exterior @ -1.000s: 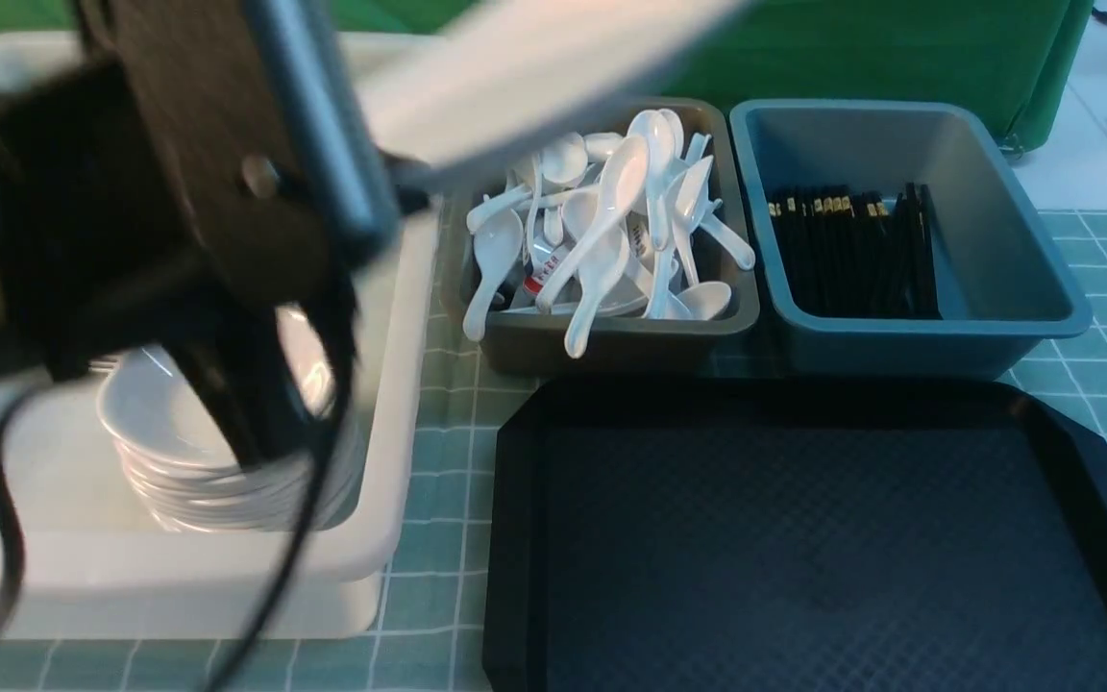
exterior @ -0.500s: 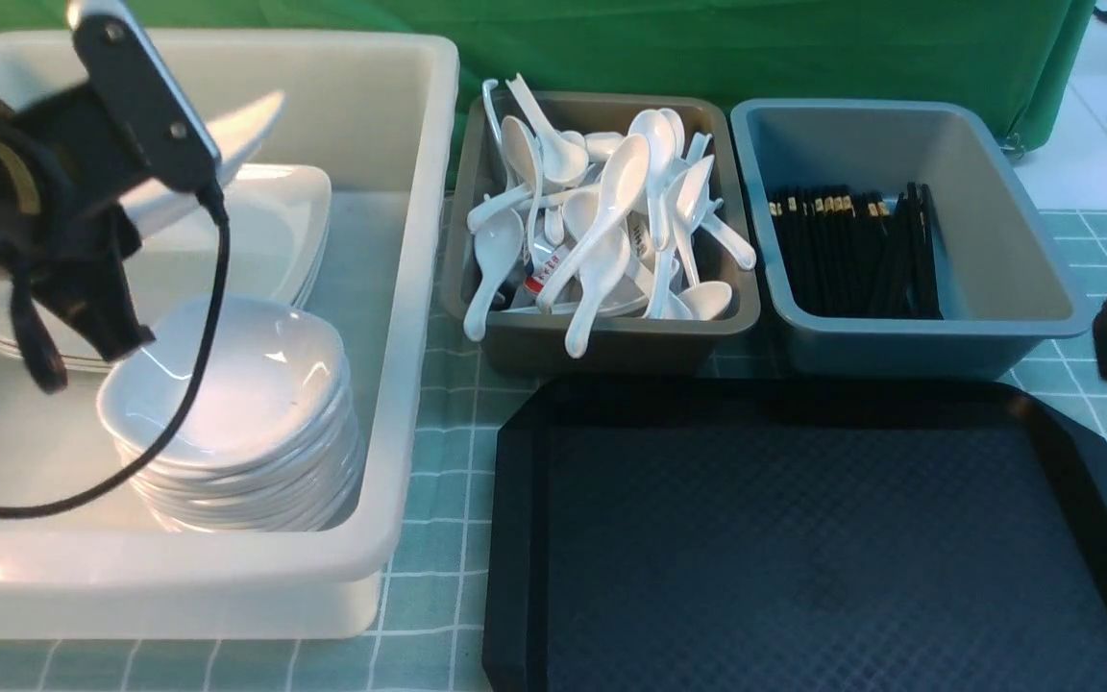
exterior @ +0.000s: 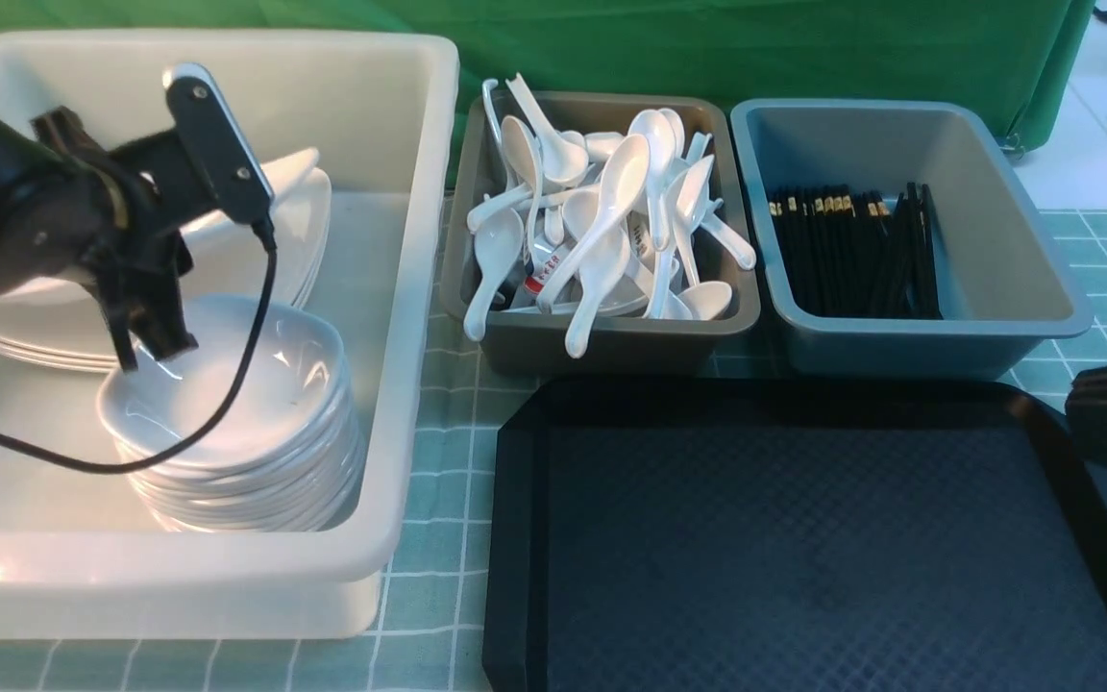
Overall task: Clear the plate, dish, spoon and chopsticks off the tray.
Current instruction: Use the left arm to put the plate into the large storage box on the left
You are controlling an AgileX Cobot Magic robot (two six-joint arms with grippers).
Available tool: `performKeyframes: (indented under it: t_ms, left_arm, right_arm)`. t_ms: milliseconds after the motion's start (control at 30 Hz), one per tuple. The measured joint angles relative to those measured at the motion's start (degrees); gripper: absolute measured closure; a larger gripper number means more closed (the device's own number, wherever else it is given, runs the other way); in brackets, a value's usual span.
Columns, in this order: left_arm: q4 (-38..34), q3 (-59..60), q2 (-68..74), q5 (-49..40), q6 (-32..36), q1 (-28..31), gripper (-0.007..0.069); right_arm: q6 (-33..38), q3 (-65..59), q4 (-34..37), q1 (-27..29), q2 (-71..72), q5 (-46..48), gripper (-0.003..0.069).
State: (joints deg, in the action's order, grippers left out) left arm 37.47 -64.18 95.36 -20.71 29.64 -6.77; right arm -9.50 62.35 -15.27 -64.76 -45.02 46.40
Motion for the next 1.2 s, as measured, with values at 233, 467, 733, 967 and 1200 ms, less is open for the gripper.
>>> performKeyframes:
  t_ms: [233, 467, 733, 967, 1200]
  left_arm:
    - [0.06, 0.00, 0.87, 0.17, 0.00, 0.00, 0.0544]
    - [-2.65, -0.11, 0.87, 0.36, -0.20, 0.00, 0.0357]
    - [-4.85, -0.17, 0.87, 0.11, -0.20, 0.00, 0.0214]
    - [-5.85, -0.29, 0.23, -1.81, -0.20, 0.00, 0.0183]
    - [-7.60, -0.29, -2.30, -2.33, -0.20, -0.06, 0.0181]
  right_arm:
    - [1.66, 0.00, 4.22, 0.00, 0.00, 0.68, 0.0636]
    - [1.71, 0.00, 5.59, 0.00, 0.00, 1.56, 0.0636]
    - [1.71, 0.00, 6.46, 0.00, 0.00, 1.98, 0.0633]
    - [1.88, 0.00, 7.00, 0.00, 0.00, 2.97, 0.0633]
    - [1.88, 0.00, 7.01, 0.00, 0.00, 3.05, 0.0633]
